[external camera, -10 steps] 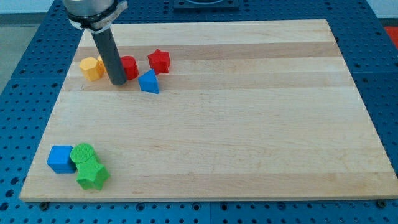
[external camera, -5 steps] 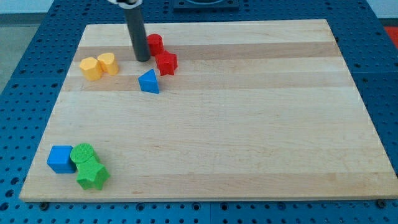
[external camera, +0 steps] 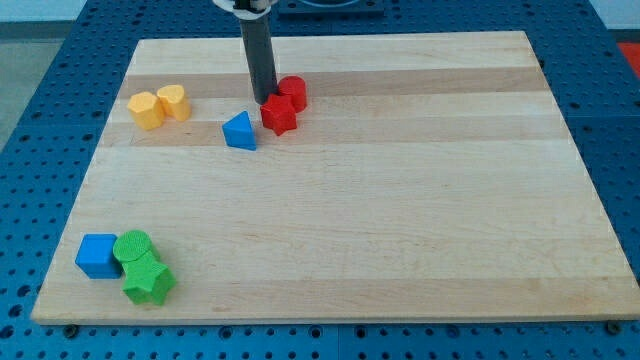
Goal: Move the red blocks to the top right of the blue triangle
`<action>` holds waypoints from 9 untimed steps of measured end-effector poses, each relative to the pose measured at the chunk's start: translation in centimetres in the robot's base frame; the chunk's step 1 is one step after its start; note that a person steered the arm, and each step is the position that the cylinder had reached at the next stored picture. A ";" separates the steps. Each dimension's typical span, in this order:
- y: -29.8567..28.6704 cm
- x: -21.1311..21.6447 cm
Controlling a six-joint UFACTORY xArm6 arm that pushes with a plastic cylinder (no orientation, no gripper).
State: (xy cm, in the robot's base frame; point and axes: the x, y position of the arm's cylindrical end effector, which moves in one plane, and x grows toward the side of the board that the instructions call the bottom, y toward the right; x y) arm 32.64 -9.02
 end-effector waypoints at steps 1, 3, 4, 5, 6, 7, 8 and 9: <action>-0.3 -1.3; -5.4 -2.5; -7.1 -0.6; -8.6 2.3; -11.0 5.5; -13.7 8.6; -16.6 11.1; -19.7 14.8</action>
